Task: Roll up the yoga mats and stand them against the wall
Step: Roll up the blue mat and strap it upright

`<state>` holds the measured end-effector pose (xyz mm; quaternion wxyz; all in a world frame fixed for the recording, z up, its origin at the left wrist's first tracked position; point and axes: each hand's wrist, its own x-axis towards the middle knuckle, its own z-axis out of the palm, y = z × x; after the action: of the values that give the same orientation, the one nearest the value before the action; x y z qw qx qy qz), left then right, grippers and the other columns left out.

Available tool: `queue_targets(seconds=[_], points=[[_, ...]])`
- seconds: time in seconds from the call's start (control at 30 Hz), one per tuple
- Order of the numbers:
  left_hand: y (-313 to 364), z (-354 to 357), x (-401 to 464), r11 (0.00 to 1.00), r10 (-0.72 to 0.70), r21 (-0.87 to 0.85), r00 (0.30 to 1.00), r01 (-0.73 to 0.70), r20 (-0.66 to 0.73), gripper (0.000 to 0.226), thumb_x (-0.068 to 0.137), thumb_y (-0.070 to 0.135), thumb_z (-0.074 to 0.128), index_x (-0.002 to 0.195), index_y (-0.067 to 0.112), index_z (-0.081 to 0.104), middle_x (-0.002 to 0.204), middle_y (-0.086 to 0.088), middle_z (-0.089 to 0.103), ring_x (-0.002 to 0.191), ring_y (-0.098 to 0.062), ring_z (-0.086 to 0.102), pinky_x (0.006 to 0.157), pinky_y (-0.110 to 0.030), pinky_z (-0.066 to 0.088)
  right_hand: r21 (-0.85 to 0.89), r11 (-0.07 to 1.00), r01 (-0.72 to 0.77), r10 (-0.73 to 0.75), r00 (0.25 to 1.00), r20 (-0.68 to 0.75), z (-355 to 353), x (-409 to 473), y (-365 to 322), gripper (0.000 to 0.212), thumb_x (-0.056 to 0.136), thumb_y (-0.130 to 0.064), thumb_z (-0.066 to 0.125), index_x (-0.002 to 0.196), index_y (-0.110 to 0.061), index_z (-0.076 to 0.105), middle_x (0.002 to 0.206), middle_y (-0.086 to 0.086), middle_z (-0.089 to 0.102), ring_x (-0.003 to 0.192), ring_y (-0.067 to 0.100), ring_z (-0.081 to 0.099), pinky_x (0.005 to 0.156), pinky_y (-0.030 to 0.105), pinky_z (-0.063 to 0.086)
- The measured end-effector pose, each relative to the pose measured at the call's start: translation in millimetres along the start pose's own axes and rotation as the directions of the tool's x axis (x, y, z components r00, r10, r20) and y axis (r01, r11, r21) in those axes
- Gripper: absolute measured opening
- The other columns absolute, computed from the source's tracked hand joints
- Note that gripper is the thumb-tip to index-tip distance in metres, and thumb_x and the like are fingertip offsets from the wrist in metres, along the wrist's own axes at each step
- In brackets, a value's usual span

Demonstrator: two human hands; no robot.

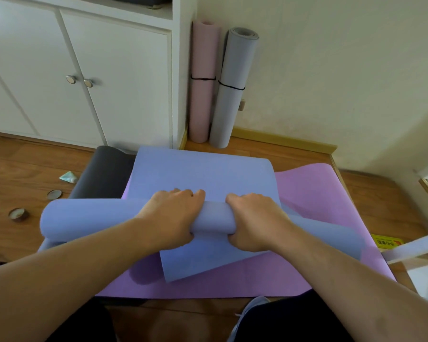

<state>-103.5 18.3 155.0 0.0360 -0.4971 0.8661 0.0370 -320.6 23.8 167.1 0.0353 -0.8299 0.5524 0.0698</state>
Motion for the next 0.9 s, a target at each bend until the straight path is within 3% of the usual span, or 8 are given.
queue_targets(seconds=[0.13,0.2,0.27,0.33,0.47,0.6,0.8,0.9], points=[[-3.8,-3.3,5.1,0.999,-0.034,-0.037,0.998,0.036,0.060,0.039,0.084,0.039,0.071,0.113,0.026,0.048,0.102,0.004,0.062,0.089,-0.020,0.063,0.071,-0.034,0.051,0.049,0.998,0.030,-0.028,0.999,-0.039,1.8,0.1,-0.8,0.043,0.080,-0.040,0.072,0.108,-0.025,0.043,0.103,0.000,0.060,0.089,0.029,0.060,0.068,0.040,0.046],[-10.1,-7.9,7.4,0.992,-0.055,-0.106,0.991,0.068,0.120,0.038,0.079,0.040,0.075,0.109,0.029,0.053,0.097,0.006,0.061,0.085,-0.018,0.063,0.071,-0.034,0.054,-0.019,0.998,0.065,-0.067,0.993,-0.093,0.3,1.3,-2.3,0.055,0.079,-0.044,0.076,0.117,-0.024,0.042,0.110,-0.001,0.057,0.098,0.028,0.058,0.071,0.039,0.042],[-14.4,-11.7,8.9,0.978,-0.063,-0.187,0.981,0.097,0.183,0.040,0.073,0.044,0.080,0.101,0.034,0.054,0.089,0.010,0.059,0.080,-0.013,0.062,0.066,-0.032,0.054,-0.083,0.993,0.084,-0.093,0.990,-0.107,-1.8,2.0,-4.1,0.063,0.077,-0.047,0.080,0.120,-0.024,0.040,0.111,0.000,0.058,0.098,0.028,0.059,0.071,0.039,0.041],[-15.7,-11.6,8.6,0.973,-0.056,-0.208,0.975,0.102,0.215,0.041,0.070,0.047,0.081,0.098,0.036,0.052,0.085,0.011,0.058,0.078,-0.011,0.061,0.062,-0.030,0.052,-0.087,0.992,0.093,-0.101,0.991,-0.091,-1.2,1.2,-5.9,0.057,0.080,-0.043,0.078,0.115,-0.023,0.036,0.107,0.001,0.061,0.093,0.030,0.063,0.066,0.039,0.042],[-7.2,-4.4,2.2,0.993,-0.044,-0.105,0.993,0.056,0.113,0.044,0.076,0.051,0.074,0.108,0.034,0.049,0.096,0.011,0.059,0.088,-0.014,0.062,0.074,-0.035,0.055,-0.053,0.996,0.066,-0.069,0.996,-0.048,-1.0,0.6,-2.3,0.047,0.078,-0.034,0.072,0.101,-0.023,0.033,0.095,0.004,0.060,0.082,0.032,0.063,0.062,0.039,0.042],[3.5,1.1,2.5,0.999,-0.036,-0.003,0.999,0.036,-0.015,0.043,0.085,0.042,0.070,0.114,0.025,0.044,0.106,0.005,0.061,0.096,-0.022,0.063,0.071,-0.035,0.045,-0.004,1.000,0.023,-0.023,0.999,-0.027,-1.6,-0.1,0.7,0.044,0.076,-0.037,0.073,0.101,-0.023,0.040,0.088,0.000,0.056,0.076,0.029,0.056,0.062,0.038,0.044],[-8.9,-12.8,6.7,0.986,-0.077,-0.136,0.985,0.098,0.151,0.040,0.075,0.042,0.078,0.105,0.028,0.055,0.093,0.007,0.060,0.082,-0.018,0.063,0.068,-0.034,0.055,-0.110,0.985,0.132,-0.150,0.972,-0.183,6.6,-1.4,-4.7,0.058,0.078,-0.043,0.078,0.119,-0.023,0.043,0.106,0.001,0.062,0.093,0.029,0.063,0.066,0.038,0.040],[-12.6,-13.4,6.3,0.978,-0.054,-0.183,0.974,0.096,0.220,0.043,0.069,0.046,0.081,0.102,0.032,0.056,0.087,0.010,0.060,0.078,-0.013,0.063,0.068,-0.035,0.059,-0.125,0.983,0.131,-0.151,0.975,-0.164,7.0,-0.9,-7.9,0.054,0.080,-0.042,0.076,0.116,-0.022,0.041,0.104,0.003,0.064,0.091,0.032,0.066,0.063,0.037,0.036]])
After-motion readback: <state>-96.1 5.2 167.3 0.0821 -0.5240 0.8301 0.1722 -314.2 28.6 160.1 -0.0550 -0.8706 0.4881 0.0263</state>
